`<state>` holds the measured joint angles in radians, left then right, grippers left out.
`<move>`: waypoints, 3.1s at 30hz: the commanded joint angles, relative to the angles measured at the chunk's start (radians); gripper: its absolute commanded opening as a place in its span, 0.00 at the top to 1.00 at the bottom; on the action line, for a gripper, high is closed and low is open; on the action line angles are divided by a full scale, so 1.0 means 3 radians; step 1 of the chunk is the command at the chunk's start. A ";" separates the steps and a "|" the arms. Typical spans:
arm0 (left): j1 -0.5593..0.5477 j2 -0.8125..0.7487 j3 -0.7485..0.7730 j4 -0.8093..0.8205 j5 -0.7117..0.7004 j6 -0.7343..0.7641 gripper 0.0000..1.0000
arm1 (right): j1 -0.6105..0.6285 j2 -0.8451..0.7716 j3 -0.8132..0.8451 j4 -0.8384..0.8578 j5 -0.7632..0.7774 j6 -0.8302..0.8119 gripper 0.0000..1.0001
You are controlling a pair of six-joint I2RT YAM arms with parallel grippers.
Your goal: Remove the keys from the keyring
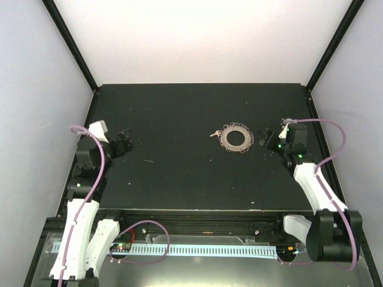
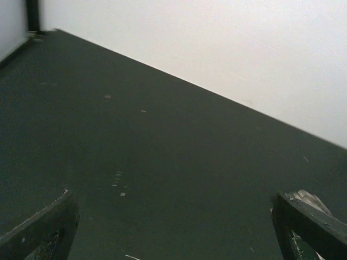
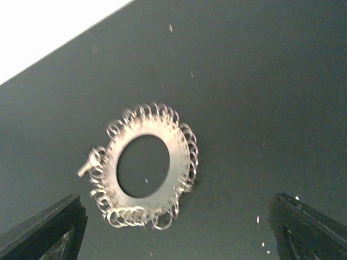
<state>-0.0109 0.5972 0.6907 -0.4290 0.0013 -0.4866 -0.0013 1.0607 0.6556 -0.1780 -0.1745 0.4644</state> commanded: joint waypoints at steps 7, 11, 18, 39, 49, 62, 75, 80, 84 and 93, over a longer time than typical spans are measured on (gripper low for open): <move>-0.0035 0.0470 0.1067 -0.0369 0.0964 0.1197 0.01 | 0.0142 0.1322 0.0589 -0.0443 -0.0564 -0.0296 0.23; -0.0035 0.0403 0.0737 -0.0065 0.0562 0.1244 0.01 | 0.0215 0.1651 0.0723 -0.0414 -0.0617 -0.0290 0.26; -0.0034 0.0351 0.0563 -0.0013 0.0423 0.1377 0.01 | 0.0349 0.1900 0.0756 -0.0265 -0.0528 -0.0209 0.32; -0.0032 0.0291 0.0455 0.0003 0.0497 0.1332 0.01 | 0.0470 0.2065 0.0720 -0.0264 -0.0244 -0.0199 0.49; -0.0035 0.0283 0.0431 0.0009 0.0504 0.1330 0.01 | 0.0470 0.2160 0.0858 -0.0406 -0.0236 -0.0271 0.54; -0.0031 0.0306 0.0421 -0.0002 0.0512 0.1325 0.01 | 0.0523 0.2305 0.1067 -0.0630 -0.0191 -0.0391 0.62; -0.0030 0.0323 0.0417 -0.0006 0.0532 0.1315 0.01 | 0.0552 0.2408 0.1211 -0.0774 -0.0072 -0.0371 0.86; -0.0035 0.0316 0.0412 -0.0005 0.0527 0.1315 0.01 | 0.0552 0.2307 0.1085 -0.0593 -0.0104 -0.0346 0.99; -0.0035 0.0319 0.0413 0.0001 0.0536 0.1307 0.01 | 0.0552 0.2057 0.0874 -0.0314 -0.0353 -0.0304 0.99; -0.0035 0.0303 0.0407 0.0029 0.0657 0.1326 0.01 | 0.0552 0.1110 0.0601 -0.0015 -0.0831 -0.0389 0.99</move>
<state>-0.0185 0.6937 0.8146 -0.4469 0.1516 -0.0963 0.1574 1.5089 0.8433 -0.2626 -0.3199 0.3672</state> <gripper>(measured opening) 0.990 0.011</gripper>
